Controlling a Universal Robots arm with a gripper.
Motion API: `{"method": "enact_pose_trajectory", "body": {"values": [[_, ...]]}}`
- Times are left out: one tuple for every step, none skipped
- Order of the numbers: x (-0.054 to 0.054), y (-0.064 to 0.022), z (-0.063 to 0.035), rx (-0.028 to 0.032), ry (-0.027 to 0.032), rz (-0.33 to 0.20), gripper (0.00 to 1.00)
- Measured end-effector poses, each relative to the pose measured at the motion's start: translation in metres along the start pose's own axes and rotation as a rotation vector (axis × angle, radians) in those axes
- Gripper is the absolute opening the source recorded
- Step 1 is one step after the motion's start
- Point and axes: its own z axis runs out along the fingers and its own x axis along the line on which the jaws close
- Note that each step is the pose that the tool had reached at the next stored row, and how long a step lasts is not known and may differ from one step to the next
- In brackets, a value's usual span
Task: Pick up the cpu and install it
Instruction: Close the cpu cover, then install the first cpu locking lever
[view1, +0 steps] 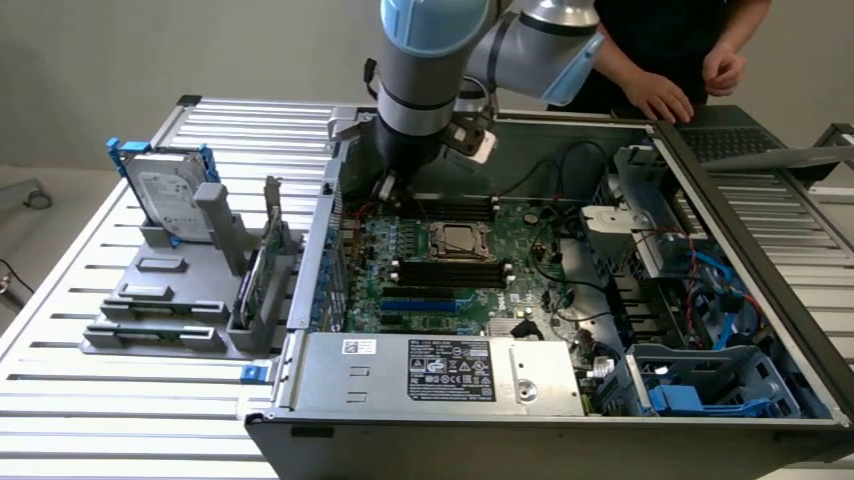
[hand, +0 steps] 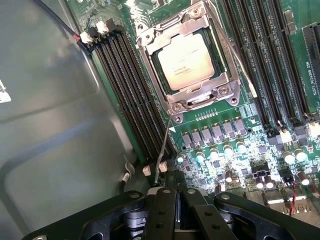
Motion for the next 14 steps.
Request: {"method": "enact_pose_trajectory", "body": {"values": [[-0.0001, -0.0009, -0.0006, -0.0008, 0.0029, 0.005, 0.11], [-0.0003, -0.002, -0.0013, -0.0018, 0.0055, 0.01, 0.11], [-0.0005, -0.003, -0.0019, -0.0028, 0.0075, 0.015, 0.11], [-0.0008, -0.004, -0.0022, -0.0039, 0.0092, 0.019, 0.11], [-0.0011, -0.0048, -0.0023, -0.0051, 0.0114, 0.024, 0.11], [-0.0012, -0.0052, -0.0023, -0.0067, 0.0134, 0.03, 0.11], [-0.0013, -0.0054, -0.0023, -0.0091, 0.0154, 0.037, 0.11], [-0.0013, -0.0055, -0.0023, -0.0118, 0.0175, 0.046, 0.11], [-0.0013, -0.0055, -0.0023, -0.015, 0.0199, 0.056, 0.11], [-0.0013, -0.0054, -0.0022, -0.0185, 0.0227, 0.067, 0.11], [-0.0013, -0.0055, -0.0023, -0.0215, 0.0249, 0.076, 0.11], [-0.0013, -0.0055, -0.0023, -0.0246, 0.0272, 0.086, 0.11], [-0.0013, -0.0054, -0.0022, -0.0275, 0.0295, 0.095, 0.11], [-0.0013, -0.0055, -0.0022, -0.0304, 0.0316, 0.104, 0.11]]}}
